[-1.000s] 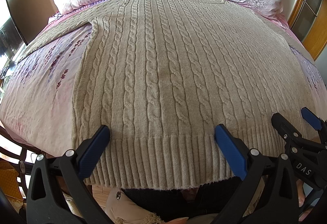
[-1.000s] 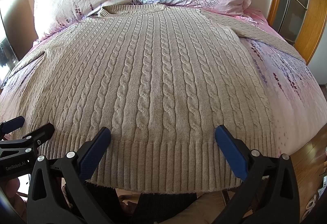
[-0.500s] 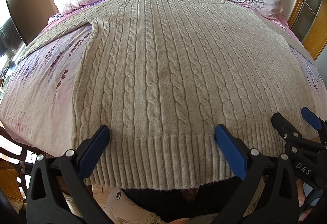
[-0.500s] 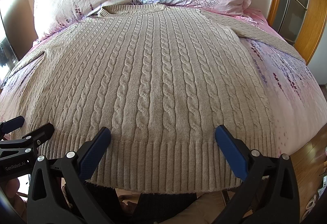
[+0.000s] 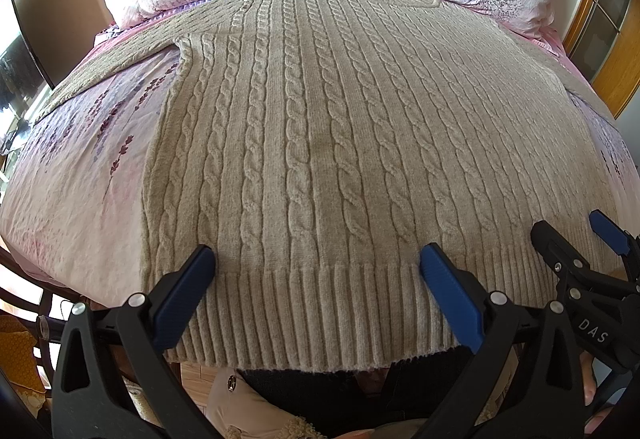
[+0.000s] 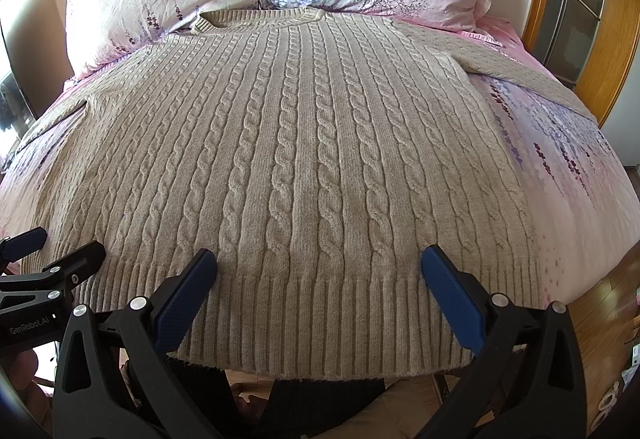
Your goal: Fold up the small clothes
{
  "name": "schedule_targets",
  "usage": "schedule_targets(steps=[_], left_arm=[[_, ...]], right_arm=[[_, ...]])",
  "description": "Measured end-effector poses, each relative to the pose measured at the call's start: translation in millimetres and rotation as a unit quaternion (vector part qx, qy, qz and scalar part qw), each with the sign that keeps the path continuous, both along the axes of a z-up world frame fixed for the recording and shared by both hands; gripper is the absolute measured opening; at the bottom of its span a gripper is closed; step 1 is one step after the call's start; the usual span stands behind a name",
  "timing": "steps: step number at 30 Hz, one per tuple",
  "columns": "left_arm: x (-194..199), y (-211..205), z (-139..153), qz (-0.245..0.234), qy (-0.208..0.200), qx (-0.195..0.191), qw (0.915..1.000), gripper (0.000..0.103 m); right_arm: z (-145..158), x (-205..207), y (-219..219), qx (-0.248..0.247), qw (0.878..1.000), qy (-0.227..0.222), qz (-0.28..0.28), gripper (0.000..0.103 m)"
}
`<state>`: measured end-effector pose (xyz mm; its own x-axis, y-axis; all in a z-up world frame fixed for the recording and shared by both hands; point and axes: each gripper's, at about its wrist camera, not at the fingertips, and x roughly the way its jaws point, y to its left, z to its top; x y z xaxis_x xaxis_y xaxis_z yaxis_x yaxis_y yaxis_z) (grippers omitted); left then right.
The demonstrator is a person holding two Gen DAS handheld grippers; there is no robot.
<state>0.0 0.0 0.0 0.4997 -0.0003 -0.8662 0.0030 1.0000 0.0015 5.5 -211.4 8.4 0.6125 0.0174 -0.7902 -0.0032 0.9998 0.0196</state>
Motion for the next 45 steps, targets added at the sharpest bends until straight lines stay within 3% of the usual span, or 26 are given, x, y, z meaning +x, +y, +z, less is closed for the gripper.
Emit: schedule_targets(steps=[19,33,42,45], left_arm=[[0.1,-0.1,0.7,-0.001,0.004,0.001,1.0000,0.101],[-1.0,-1.0,-0.1,-0.002,-0.004,0.001,1.0000,0.101],[12.5,-0.8,3.9,-0.015,-0.005,-0.001,0.9999,0.101],[25.2,4.6,10.5,-0.022,-0.017,-0.013,0.9995,0.101]], right_arm=[[-0.1,4.3,-0.4,-0.001,1.000,0.006,0.000,0.102],[-1.9,-1.3,-1.7,0.001,1.000,-0.022,0.022,0.102],[2.8,8.9,-10.2,0.026,0.998,-0.038,0.037,0.102],[12.4,19.1,-25.7,0.055,0.997,-0.046,0.037,0.094]])
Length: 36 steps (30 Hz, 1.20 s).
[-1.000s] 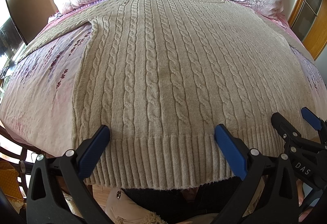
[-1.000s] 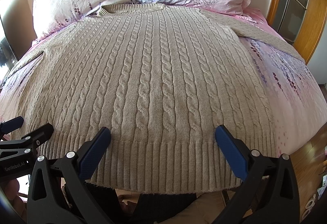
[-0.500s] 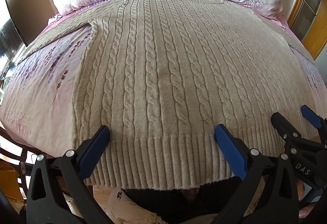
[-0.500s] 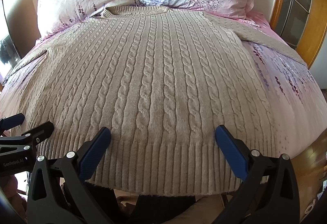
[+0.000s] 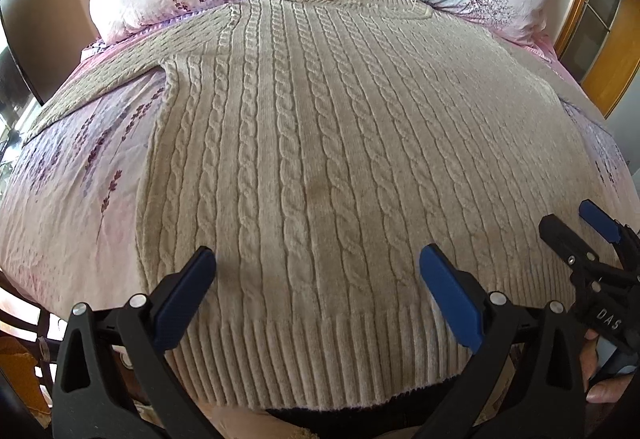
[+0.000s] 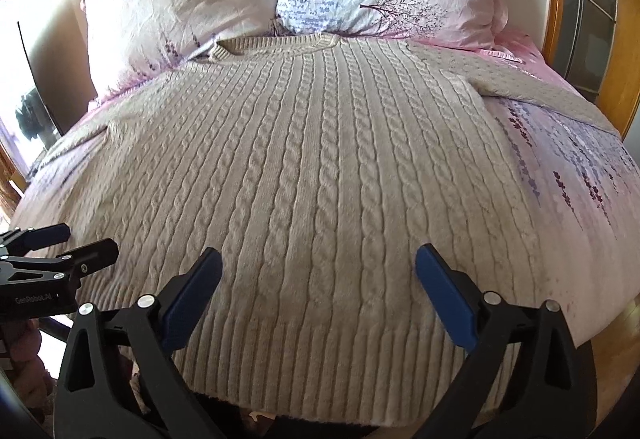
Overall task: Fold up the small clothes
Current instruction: 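Grasp the sweater sleeve cuff with the right gripper and lift it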
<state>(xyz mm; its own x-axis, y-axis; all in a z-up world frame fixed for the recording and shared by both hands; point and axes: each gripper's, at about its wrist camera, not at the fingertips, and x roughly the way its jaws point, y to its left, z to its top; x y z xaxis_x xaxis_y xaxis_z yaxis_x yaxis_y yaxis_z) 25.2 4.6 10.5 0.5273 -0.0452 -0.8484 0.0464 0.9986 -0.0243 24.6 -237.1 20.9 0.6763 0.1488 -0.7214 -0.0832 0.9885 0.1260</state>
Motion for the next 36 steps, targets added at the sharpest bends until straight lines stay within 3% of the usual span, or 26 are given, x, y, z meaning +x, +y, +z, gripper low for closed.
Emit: schedule_targets(steps=[5,9,12,16,19,21,26,30,33,36], left_arm=[[24.9,17.1,24.6,0.003,-0.064,-0.004,0.9980,0.101],[43.7,38.6,43.2,-0.002,-0.134,-0.039,0.9902,0.101],[60.9,55.1,48.3,0.007,-0.152,-0.066,0.9862,0.101],[84.9,69.0,49.3,0.026,-0.145,-0.054,0.9876,0.101],[93.8,77.1,50.2,0.030,-0.147,-0.054,0.9872,0.101],[98.4,78.6,51.2,0.029,-0.150,-0.049,0.9870,0.101],[107.0,83.3,50.7,0.034,-0.158,-0.051,0.9856,0.101],[112.0,91.5,46.0,0.040,-0.153,-0.083,0.9839,0.101],[114.5,97.2,43.7,0.045,-0.152,-0.096,0.9826,0.101],[114.0,102.1,44.9,0.047,-0.162,-0.099,0.9806,0.101]], right_arm=[[34.6,37.1,-78.5,0.067,0.994,-0.032,-0.079,0.092],[53.8,74.1,-162.8,0.093,0.978,-0.052,-0.182,0.085],[49.4,98.2,-238.2,0.155,0.946,-0.038,-0.283,0.078],[22.7,116.0,-322.1,0.236,0.887,-0.001,-0.396,0.060],[7.6,123.1,-357.7,0.249,0.860,0.012,-0.446,0.052],[3.4,124.5,-372.3,0.251,0.850,0.010,-0.464,0.048],[-6.3,135.7,-392.7,0.255,0.838,0.009,-0.482,0.037],[-9.3,142.7,-405.6,0.260,0.831,0.005,-0.492,0.024],[-10.0,148.7,-406.3,0.237,0.836,0.006,-0.495,0.009],[3.1,150.6,-396.8,0.206,0.851,-0.013,-0.483,0.008]])
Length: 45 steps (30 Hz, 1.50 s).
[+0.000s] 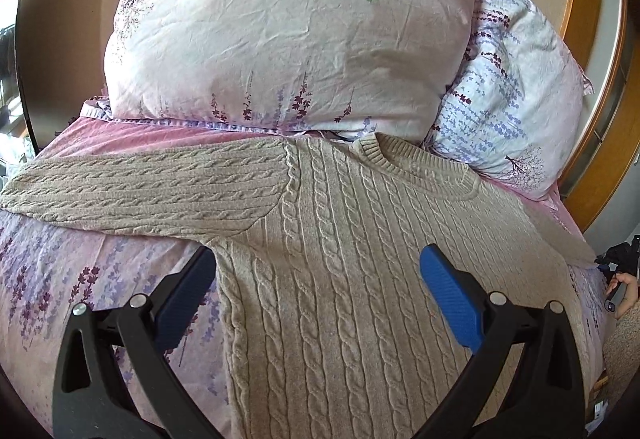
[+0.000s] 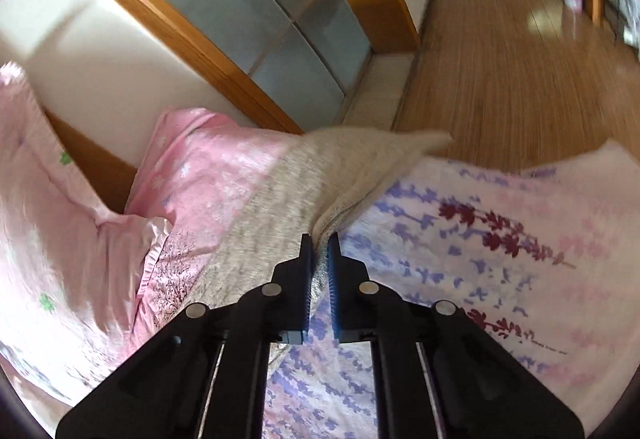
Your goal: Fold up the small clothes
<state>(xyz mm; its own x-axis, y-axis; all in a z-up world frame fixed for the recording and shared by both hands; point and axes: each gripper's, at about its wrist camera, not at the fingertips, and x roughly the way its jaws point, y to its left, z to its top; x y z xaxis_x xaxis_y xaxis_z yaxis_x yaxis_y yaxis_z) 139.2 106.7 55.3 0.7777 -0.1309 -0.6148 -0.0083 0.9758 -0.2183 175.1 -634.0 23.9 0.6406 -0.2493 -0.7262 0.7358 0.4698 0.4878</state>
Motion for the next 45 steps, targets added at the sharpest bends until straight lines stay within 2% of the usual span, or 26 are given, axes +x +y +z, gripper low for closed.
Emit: schedule_targets(steps=[3,6,8,11,14,16,17,19,21,23,25,26,29,30,31,33,35,38,41,43,45], left_arm=[[-1.5,5.4,3.0,0.003,-0.014,-0.006,0.9999,0.101],[-1.2,11.0,5.6,0.007,-0.020,-0.015,0.9997,0.101],[-1.4,14.5,6.8,0.009,-0.023,-0.022,0.9994,0.101],[-4.6,18.1,8.1,0.013,-0.031,-0.029,0.9990,0.101],[-9.4,20.8,9.1,0.018,-0.041,-0.026,0.9987,0.101],[-11.8,23.4,9.7,0.019,-0.042,-0.025,0.9986,0.101],[-12.9,25.2,10.2,0.020,-0.043,-0.026,0.9986,0.101],[-16.4,30.4,11.4,0.021,-0.044,-0.028,0.9984,0.101],[-19.4,35.8,12.7,0.023,-0.048,-0.026,0.9983,0.101],[-20.9,41.0,13.6,0.024,-0.051,-0.021,0.9982,0.101],[-20.0,47.0,12.9,0.027,-0.051,-0.023,0.9981,0.101],[-18.7,50.6,12.0,0.029,-0.049,-0.027,0.9980,0.101],[-15.7,59.8,8.7,0.034,-0.040,-0.053,0.9972,0.101],[-15.4,63.3,7.4,0.036,-0.038,-0.064,0.9966,0.101],[-15.7,66.3,6.0,0.037,-0.035,-0.073,0.9960,0.101],[-17.3,72.2,4.2,0.040,-0.031,-0.085,0.9951,0.101],[-20.8,78.9,4.1,0.045,-0.034,-0.085,0.9948,0.101],[-24.2,89.1,4.5,0.057,-0.037,-0.080,0.9945,0.101],[-25.6,99.3,3.5,0.068,-0.035,-0.088,0.9931,0.101],[-26.2,102.9,3.1,0.071,-0.035,-0.096,0.9923,0.101],[-26.3,103.7,2.8,0.068,-0.034,-0.104,0.9917,0.101]], right_arm=[[35.4,8.2,27.0,-0.069,0.996,-0.025,0.041,0.008],[73.8,18.4,71.3,-0.113,0.985,-0.076,0.106,0.008],[97.6,26.9,115.5,-0.129,0.970,-0.114,0.173,0.008],[113.0,42.2,194.9,-0.132,0.937,-0.141,0.291,0.008],[98.7,60.5,279.7,-0.123,0.895,-0.123,0.411,0.008],[69.0,74.3,330.6,-0.108,0.869,-0.077,0.476,0.007],[51.1,81.0,350.6,-0.098,0.860,-0.047,0.499,0.007],[22.7,88.9,373.0,-0.075,0.850,0.004,0.522,0.008],[9.7,88.5,377.8,-0.040,0.852,0.027,0.522,0.010],[7.9,89.1,364.9,0.007,0.861,0.017,0.508,0.019],[12.9,92.9,351.4,0.037,0.873,0.004,0.486,0.046],[15.6,96.4,346.5,0.040,0.880,-0.001,0.474,0.047],[18.1,112.1,344.9,0.038,0.886,0.000,0.462,0.047],[17.4,118.7,347.4,0.040,0.888,0.004,0.458,0.043],[15.7,122.7,349.8,0.044,0.890,0.009,0.453,0.029],[9.2,140.1,365.2,0.050,0.890,0.011,0.452,0.009],[18.6,138.0,379.7,0.024,0.891,-0.006,0.453,0.009],[45.4,130.8,413.5,-0.011,0.880,-0.051,0.473,0.009],[60.5,121.8,451.4,-0.024,0.858,-0.082,0.506,0.008],[55.6,120.4,481.8,-0.026,0.842,-0.074,0.533,0.008],[38.8,120.6,509.4,-0.028,0.831,-0.046,0.554,0.008]])
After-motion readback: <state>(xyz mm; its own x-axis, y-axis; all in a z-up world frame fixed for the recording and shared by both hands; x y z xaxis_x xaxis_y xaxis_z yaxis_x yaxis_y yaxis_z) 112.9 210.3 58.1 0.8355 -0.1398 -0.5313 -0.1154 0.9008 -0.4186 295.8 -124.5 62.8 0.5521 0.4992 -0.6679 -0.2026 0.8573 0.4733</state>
